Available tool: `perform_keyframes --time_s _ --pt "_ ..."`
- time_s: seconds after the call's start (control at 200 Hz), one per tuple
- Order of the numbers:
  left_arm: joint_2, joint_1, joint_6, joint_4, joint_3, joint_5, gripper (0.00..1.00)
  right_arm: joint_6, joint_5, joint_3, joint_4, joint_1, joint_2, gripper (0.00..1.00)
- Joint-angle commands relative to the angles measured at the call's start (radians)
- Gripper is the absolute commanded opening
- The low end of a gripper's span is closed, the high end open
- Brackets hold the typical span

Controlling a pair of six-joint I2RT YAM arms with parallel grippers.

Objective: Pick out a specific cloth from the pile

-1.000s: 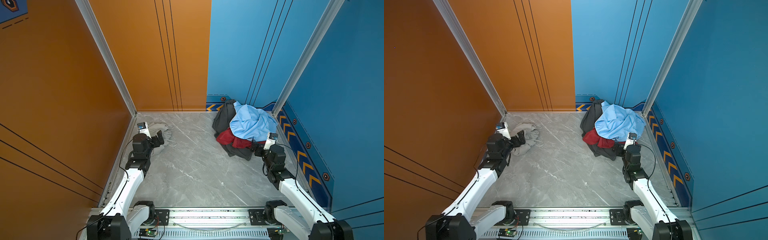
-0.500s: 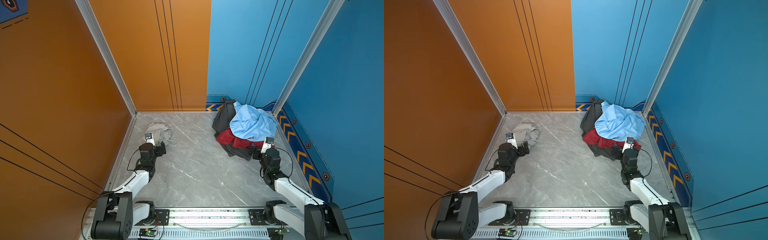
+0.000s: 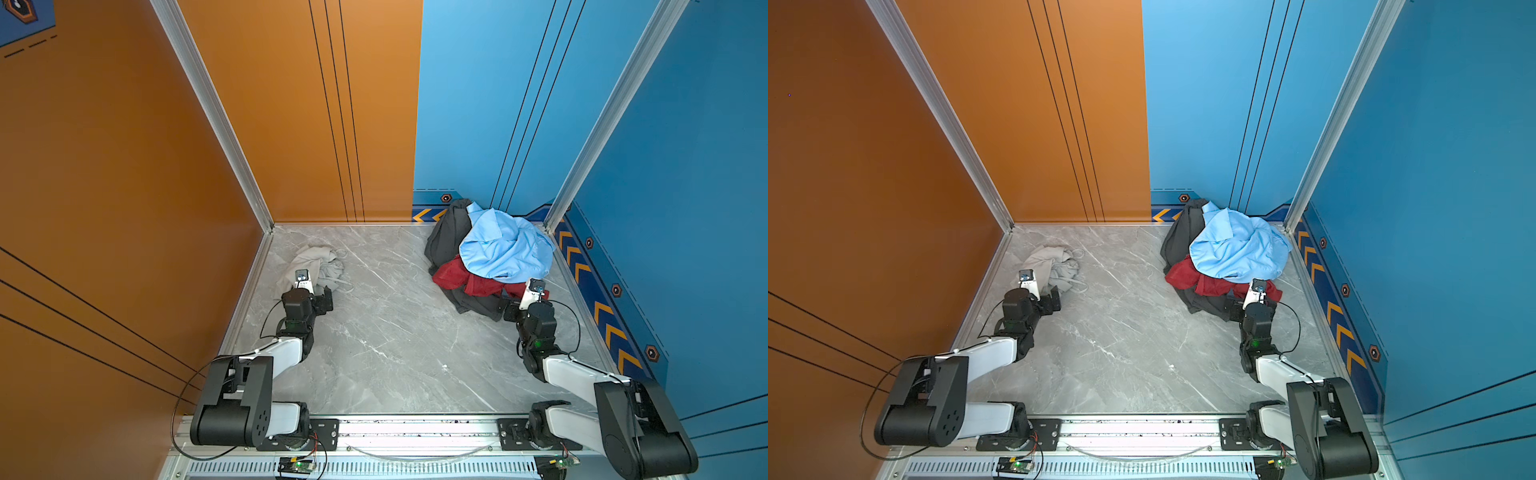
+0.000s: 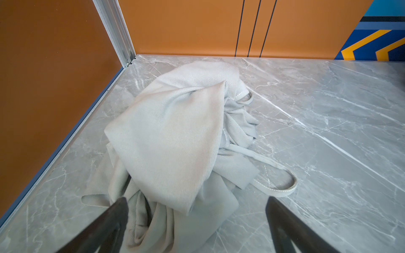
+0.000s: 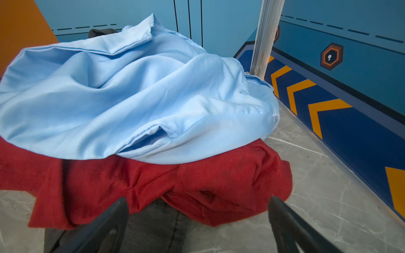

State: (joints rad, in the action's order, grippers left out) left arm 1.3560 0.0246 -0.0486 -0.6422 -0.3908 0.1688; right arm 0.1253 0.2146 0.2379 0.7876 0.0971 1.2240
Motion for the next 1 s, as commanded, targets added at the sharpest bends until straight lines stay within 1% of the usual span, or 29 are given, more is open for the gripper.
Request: perform_keyframes --time_s 0.0,0.13,0.215,0.245,0.35,0.455,0.546,0.561,0.581,0.596,0.616,0.651,0.666,0.726,0.996 --pt "0.013 -0.023 -0.004 -0.049 0.001 0.007 0.98 -0.031 0.022 0.012 0.050 -0.001 0.040 1.00" --pt "0.032 -0.084 -0.063 -0.055 -0.009 -0.023 0.98 -0.056 0.034 0.053 0.024 0.001 0.076 1.00" --pt "0.087 -0.109 -0.079 -0.184 0.021 -0.057 0.98 -0.074 0.051 0.068 0.043 0.000 0.108 1.00" --pt "0.095 -0.112 -0.072 -0.179 0.014 -0.067 0.98 -0.081 0.051 0.068 0.056 -0.002 0.122 1.00" --pt "0.100 -0.106 -0.062 -0.155 -0.002 -0.084 0.98 -0.099 0.034 0.029 0.248 -0.007 0.231 1.00" --pt "0.108 -0.096 -0.042 -0.155 -0.007 -0.095 0.98 -0.127 0.035 0.020 0.386 0.011 0.348 1.00" --pt "0.151 -0.033 0.035 -0.175 -0.007 -0.095 0.98 -0.110 0.024 0.058 0.254 -0.004 0.312 0.99" --pt "0.177 -0.017 0.052 -0.209 0.002 -0.088 0.98 -0.106 0.023 0.062 0.248 -0.007 0.315 1.00" --pt "0.217 0.004 0.075 -0.322 0.019 -0.069 0.98 -0.099 0.023 0.070 0.246 -0.012 0.322 1.00" --pt "0.235 0.018 0.088 -0.361 0.026 -0.045 0.98 -0.095 0.026 0.076 0.247 -0.016 0.328 1.00" --pt "0.223 0.026 0.088 -0.322 0.021 -0.023 0.98 -0.089 0.031 0.086 0.233 -0.020 0.330 1.00" --pt "0.189 0.019 0.057 -0.204 -0.007 0.007 0.98 -0.073 0.038 0.113 0.161 -0.028 0.321 1.00" --pt "0.185 0.014 0.050 -0.187 -0.016 0.007 0.98 -0.067 0.035 0.127 0.132 -0.031 0.318 1.00" --pt "0.210 0.006 0.050 -0.274 0.004 -0.005 0.98 -0.051 -0.035 0.126 0.139 -0.066 0.324 1.00" --pt "0.205 0.017 0.055 -0.273 0.010 0.018 0.98 -0.056 -0.017 0.127 0.134 -0.054 0.322 1.00"
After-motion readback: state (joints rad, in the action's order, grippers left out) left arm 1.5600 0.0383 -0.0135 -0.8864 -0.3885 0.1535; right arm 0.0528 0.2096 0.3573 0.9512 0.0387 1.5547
